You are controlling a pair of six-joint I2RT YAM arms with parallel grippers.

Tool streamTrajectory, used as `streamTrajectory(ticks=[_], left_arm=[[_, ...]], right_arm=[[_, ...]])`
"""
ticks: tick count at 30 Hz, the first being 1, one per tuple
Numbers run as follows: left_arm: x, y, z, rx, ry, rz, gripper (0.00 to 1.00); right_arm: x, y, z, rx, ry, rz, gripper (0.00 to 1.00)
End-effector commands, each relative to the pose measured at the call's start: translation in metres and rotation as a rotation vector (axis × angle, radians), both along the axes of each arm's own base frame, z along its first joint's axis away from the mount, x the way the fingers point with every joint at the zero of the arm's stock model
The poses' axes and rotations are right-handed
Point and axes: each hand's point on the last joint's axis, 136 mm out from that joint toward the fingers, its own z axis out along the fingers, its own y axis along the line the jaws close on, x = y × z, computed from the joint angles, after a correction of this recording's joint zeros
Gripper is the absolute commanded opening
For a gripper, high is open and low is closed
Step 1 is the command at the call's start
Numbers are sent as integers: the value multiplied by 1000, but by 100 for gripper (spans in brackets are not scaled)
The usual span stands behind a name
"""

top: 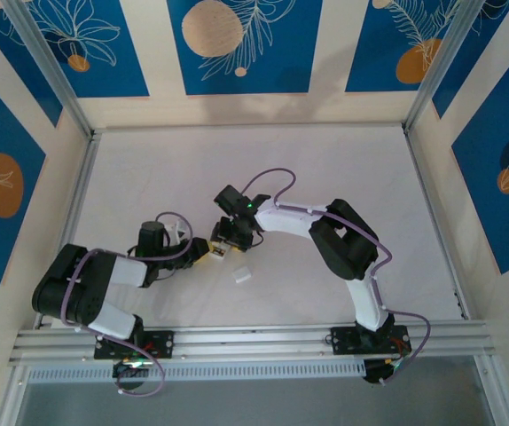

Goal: Load the batteries into the remote control

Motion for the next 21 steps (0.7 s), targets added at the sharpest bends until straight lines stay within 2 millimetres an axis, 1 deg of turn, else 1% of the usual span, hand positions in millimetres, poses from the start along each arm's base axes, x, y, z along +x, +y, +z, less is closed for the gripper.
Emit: streamTrajectory(ticks=[1,3,9,14,16,19,20,21], left_arm=[[-27,29,-60,244,175,58,39],[-27,31,-57,274,168,54,39],[-21,30,-41,273,131,62,41],[-11,29,-21,253,89,79,41],[-8,30,-14,235,81,95,39],[-3,37,-3,227,63,138,37],[-2,40,-2,235,62,152,33],[0,41,0,235,53,158,26]], right_arm=[[-6,-5,-4,-4,28,0,56],[-6,-6,-4,-3,27,0,56],[-8,-4,4,24,16,15,56],[-14,-5,12,44,3,33,57],[-19,-4,14,55,4,46,57],[-26,-1,14,76,9,71,57],[-30,1,14,83,12,83,57],[-32,2,13,88,14,91,57]])
